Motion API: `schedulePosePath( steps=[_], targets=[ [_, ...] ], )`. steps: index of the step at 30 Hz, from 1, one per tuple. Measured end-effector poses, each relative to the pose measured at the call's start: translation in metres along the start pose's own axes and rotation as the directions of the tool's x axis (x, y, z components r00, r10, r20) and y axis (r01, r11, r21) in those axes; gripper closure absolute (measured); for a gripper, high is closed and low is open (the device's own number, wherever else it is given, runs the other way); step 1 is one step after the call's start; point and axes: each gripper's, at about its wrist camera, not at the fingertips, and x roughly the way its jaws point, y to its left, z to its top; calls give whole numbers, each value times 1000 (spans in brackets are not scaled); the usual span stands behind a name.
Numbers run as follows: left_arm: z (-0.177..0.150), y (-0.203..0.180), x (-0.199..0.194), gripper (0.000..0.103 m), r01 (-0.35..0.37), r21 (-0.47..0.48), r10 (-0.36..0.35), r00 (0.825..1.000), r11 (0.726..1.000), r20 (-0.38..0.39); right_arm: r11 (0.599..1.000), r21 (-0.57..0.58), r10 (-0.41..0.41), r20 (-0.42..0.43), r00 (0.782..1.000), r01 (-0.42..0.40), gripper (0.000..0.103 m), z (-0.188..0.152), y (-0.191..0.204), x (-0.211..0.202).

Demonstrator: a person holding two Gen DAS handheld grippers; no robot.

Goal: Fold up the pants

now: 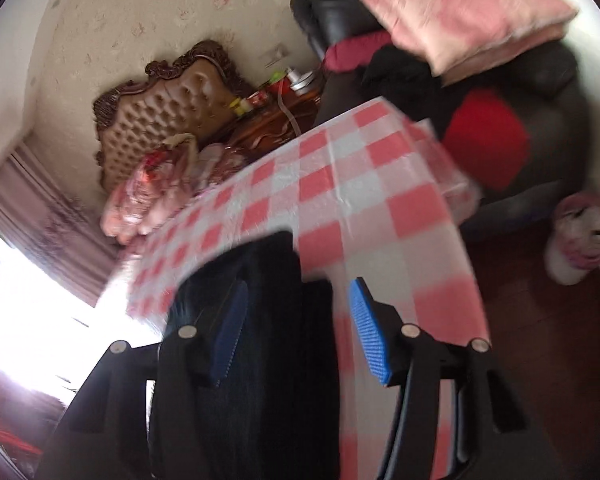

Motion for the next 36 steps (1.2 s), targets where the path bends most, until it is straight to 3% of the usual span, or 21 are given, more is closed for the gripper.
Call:
schedulePosePath(
  steps=[2, 5, 6, 8, 9, 12, 14, 15, 17, 19, 21, 22, 23, 25, 28, 30, 32, 33, 34, 35, 36],
  targets=[
    [17, 58, -13, 57, 25, -56, -22, 999, 998, 43, 999, -33, -40, 30, 999, 41, 47, -38, 17, -14],
    [46, 167, 14, 61, 64, -150, -69, 997, 987, -27, 992, -85, -92, 18, 996, 93, 47, -83, 43, -4],
    [56, 206, 32, 61, 146, -199, -161, 985, 969, -66, 985, -124, -118, 10, 993, 119, 47, -95, 51, 3],
    [68, 246, 62, 61, 208, -203, -236, 964, 957, -124, 970, -179, -164, 22, 986, 166, 47, -114, 62, 13],
    [72, 267, 86, 61, 302, -249, -352, 917, 920, -188, 952, -203, -224, 38, 974, 227, 47, -123, 64, 16],
    [71, 294, 137, 61, 341, -303, -436, 833, 890, -340, 952, -175, -256, -8, 967, 251, 44, -130, 55, 26],
    [67, 298, 162, 62, 320, -301, -424, 809, 898, -407, 962, -139, -240, -10, 971, 237, 43, -132, 47, 27],
    [59, 300, 175, 62, 326, -324, -449, 771, 888, -453, 958, -151, -247, -11, 969, 243, 40, -132, 48, 27],
    [46, 300, 195, 73, 267, -252, -366, 741, 930, -564, 949, -160, -280, -19, 960, 273, 36, -131, 47, 29],
    [40, 308, 206, 79, 126, -125, -177, 746, 984, -642, 951, -151, -278, -36, 960, 270, 34, -134, 44, 30],
    [46, 324, 200, 83, -50, -30, 20, 779, 998, -627, 950, -154, -280, -35, 959, 271, 34, -136, 43, 30],
    [49, 327, 194, 83, -82, -21, 53, 796, 996, -602, 950, -154, -280, -37, 959, 272, 34, -136, 43, 29],
    [56, 332, 179, 83, -84, -57, 39, 835, 995, -548, 951, -153, -279, -40, 959, 270, 33, -136, 43, 29],
    [65, 326, 154, 83, 22, -144, -86, 883, 989, -461, 950, -152, -281, -43, 959, 272, 32, -133, 44, 28],
    [55, 299, 131, 82, 161, -100, -189, 862, 982, -470, 951, -147, -282, -44, 958, 273, 28, -133, 42, 29],
    [32, 280, 133, 73, 198, -18, -176, 821, 980, -544, 953, -138, -278, -45, 959, 270, 24, -134, 39, 28],
    [18, 284, 141, 71, 57, 75, -3, 815, 996, -580, 953, -127, -283, -43, 958, 276, 22, -134, 38, 28],
    [17, 294, 142, 60, -40, 47, 60, 821, 998, -567, 952, -128, -287, -41, 957, 280, 22, -134, 39, 28],
    [22, 301, 133, 60, -162, 47, 163, 841, 986, -517, 948, -128, -298, -38, 954, 291, 22, -133, 40, 26],
    [26, 302, 124, 55, -212, 34, 201, 851, 977, -485, 943, -129, -312, -27, 950, 307, 22, -131, 44, 23],
    [32, 299, 106, 57, -259, 10, 239, 877, 966, -416, 937, -134, -327, -8, 945, 323, 22, -129, 46, 18]
  ],
)
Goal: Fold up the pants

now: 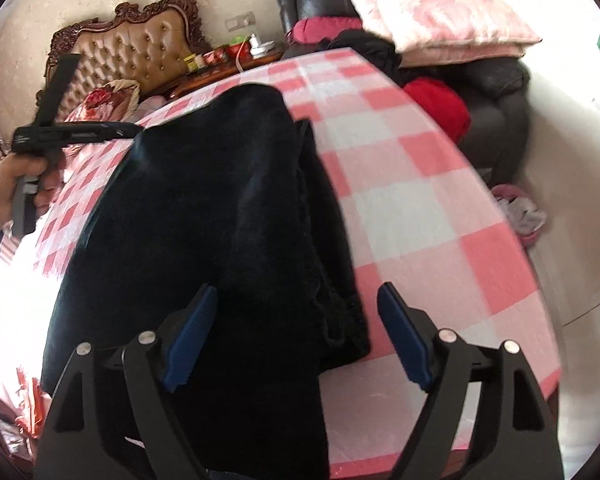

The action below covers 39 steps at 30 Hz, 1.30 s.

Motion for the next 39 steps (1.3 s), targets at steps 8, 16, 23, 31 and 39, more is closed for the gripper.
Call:
schedulePosePath(
  steps=[8, 16, 23, 31, 39],
  targets=[
    [-60, -47, -111, 42, -65, -149, 104, 956, 987, 274, 991, 100, -105, 146, 984, 91, 21, 22, -26, -48],
    [-150, -133, -114, 70, 44, -205, 21, 952, 978, 305, 996, -57, -57, 140, 989, 66, 22, 20, 20, -42],
    [-172, -157, -93, 71, 37, -237, 25, 967, 971, 253, 997, -41, -61, 44, 997, 62, 28, 11, 23, -6],
    [-169, -159, -121, 57, 74, -221, 12, 931, 972, 364, 975, 42, 221, -67, 973, -219, 28, 72, -6, 32],
    [-171, -324, -93, 40, -169, 418, -45, 889, 892, 455, 939, 35, 341, -235, 910, -343, 59, 122, -10, 87]
  ],
)
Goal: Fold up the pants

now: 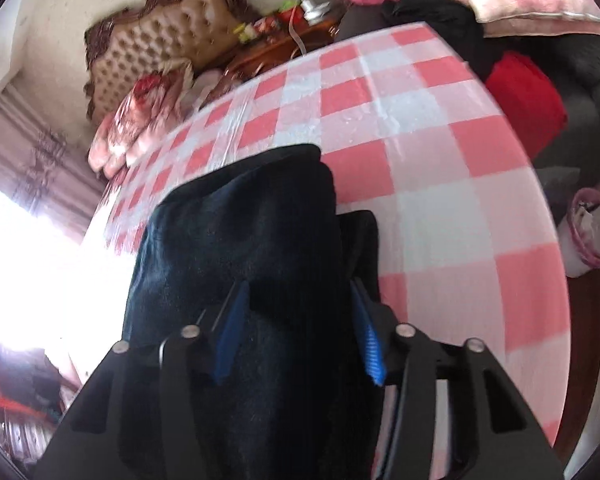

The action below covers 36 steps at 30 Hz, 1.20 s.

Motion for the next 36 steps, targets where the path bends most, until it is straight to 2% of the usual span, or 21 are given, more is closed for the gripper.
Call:
schedulePosePath(
  steps=[2, 3, 5, 6, 9, 13, 15, 17, 18, 19, 20, 21, 23, 24, 26, 28, 29, 30, 33, 34, 36],
  targets=[
    [3, -19, 25, 43, 1, 63, 1, 1000, 998, -30, 1000, -14, 7, -32, 999, -7, 68, 4, 0, 6],
    [3, -22, 37, 63, -12, 76, 16, 999, 997, -51, 999, -31, 7, -36, 999, -8, 75, 6, 3, 8],
    [4, -25, 56, 90, -36, 99, 45, 995, 994, -91, 999, -51, -3, -26, 1000, 2, 87, 10, 9, 4],
    [8, -18, 54, 93, -34, 60, 38, 997, 998, -67, 998, -57, 8, -17, 1000, -9, 88, 13, 11, 1],
    [20, -2, 49, 93, -44, 2, 44, 999, 999, -30, 993, -114, 12, 10, 1000, -11, 88, 23, 25, -10],
    [20, -11, 73, 93, -18, 30, 21, 996, 999, -89, 994, -104, -22, -1, 1000, 22, 86, 25, 17, -2],
    [17, -9, 70, 77, 34, -36, -38, 994, 999, -102, 993, -92, -69, -1, 998, 69, 64, 18, 6, 2],
    [15, 7, 48, 60, 98, -151, -107, 993, 984, -50, 991, -73, -107, 63, 992, 112, 60, 9, 3, -14],
    [13, 24, 27, 55, 103, -243, -107, 994, 965, -6, 988, -76, -128, 98, 987, 135, 50, 4, 5, -24],
    [10, 43, 8, 52, 82, -336, -81, 997, 938, 17, 984, -86, -141, 144, 980, 154, 39, -2, 9, -36],
    [0, 74, -15, 44, 39, -483, -32, 999, 874, 23, 980, -111, -143, 180, 973, 165, 17, -12, 15, -48],
    [-11, 97, -27, 33, 15, -581, -6, 1000, 814, 17, 976, -131, -150, 186, 971, 176, 13, -20, 18, -53],
    [-56, 159, -41, 28, -52, -813, 18, 999, 580, -51, 978, -110, -161, 157, 974, 180, 13, -35, 12, -55],
    [-75, 178, -36, 28, -35, -872, -31, 998, 488, -58, 983, -75, -157, 128, 979, 167, 14, -41, 5, -53],
    [-109, 204, -17, 28, -55, -928, -117, 988, 370, -105, 988, -20, -149, 82, 985, 151, 17, -54, -6, -47],
    [-137, 222, 6, 31, -5, -966, -210, 976, 258, -62, 990, -3, -139, 65, 988, 140, 24, -66, -12, -43],
    [-148, 230, 19, 36, 37, -982, -266, 964, 187, -15, 992, 11, -128, 57, 990, 128, 35, -71, -14, -41],
    [-151, 232, 30, 37, 49, -983, -287, 958, 179, -5, 995, 23, -97, 51, 994, 96, 48, -76, -16, -39],
    [-155, 245, 54, 63, 33, -984, -310, 950, 173, -22, 997, 63, -39, 77, 996, 35, 62, -87, -19, -36],
    [-153, 250, 61, 69, 55, -982, -332, 943, 181, -8, 996, 84, -2, 87, 996, -6, 69, -90, -19, -36],
    [-149, 255, 73, 73, 56, -974, -342, 939, 220, -23, 994, 110, -6, 114, 993, -6, 69, -94, -18, -35]
  ],
)
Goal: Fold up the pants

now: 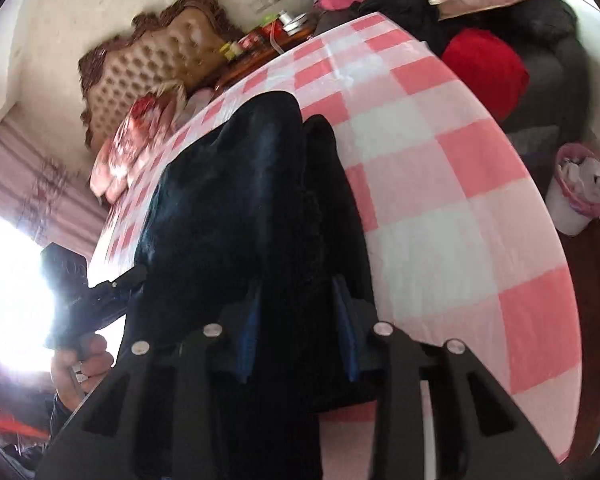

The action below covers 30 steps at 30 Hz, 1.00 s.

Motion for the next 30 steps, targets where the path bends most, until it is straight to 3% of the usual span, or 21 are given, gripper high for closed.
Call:
schedulePosePath(
  steps=[6, 8, 10, 11, 12, 13, 15, 16, 17, 18, 21, 30],
  targets=[
    [42, -9, 15, 75, -30, 85, 34, 998, 996, -44, 996, 88, 21, 85, 996, -29, 66, -5, -3, 4],
    [38, -14, 10, 74, -48, 114, 54, 998, 992, -45, 995, 94, 6, 100, 995, -16, 63, -6, -4, 5],
    [29, -18, 4, 66, -98, 139, 103, 994, 985, -28, 997, 82, -21, 106, 994, 12, 62, -5, -1, 6],
    [21, -21, -5, 49, -143, 144, 142, 990, 979, 16, 997, 61, -57, 105, 993, 51, 60, -3, 4, 6],
    [15, -23, -14, 41, -181, 154, 174, 983, 971, 62, 994, 42, -105, 105, 989, 102, 57, -2, 12, 4],
    [4, -33, -27, 41, -238, 194, 214, 967, 952, 137, 989, 29, -146, 112, 983, 144, 52, -3, 17, 1],
    [-19, -54, -43, 39, -307, 294, 247, 943, 905, 224, 942, -25, -324, 192, 926, 334, 31, -8, 44, -14],
    [-32, -65, -48, 38, -344, 330, 267, 929, 879, 256, 919, -42, -373, 234, 898, 392, 27, -12, 55, -21],
    [-44, -73, -52, 33, -379, 352, 289, 915, 856, 282, 904, -61, -392, 279, 877, 423, 22, -19, 69, -29],
    [-52, -80, -54, 26, -409, 368, 307, 901, 835, 306, 899, -63, -399, 292, 869, 434, 20, -22, 75, -32],
    [-76, -104, -64, 18, -511, 414, 350, 845, 753, 405, 861, -63, -460, 324, 827, 504, 16, -37, 96, -41],
    [-93, -145, -79, 16, -546, 437, 402, 832, 715, 383, 814, -78, -518, 350, 780, 576, 6, -71, 130, -70]
  ],
)
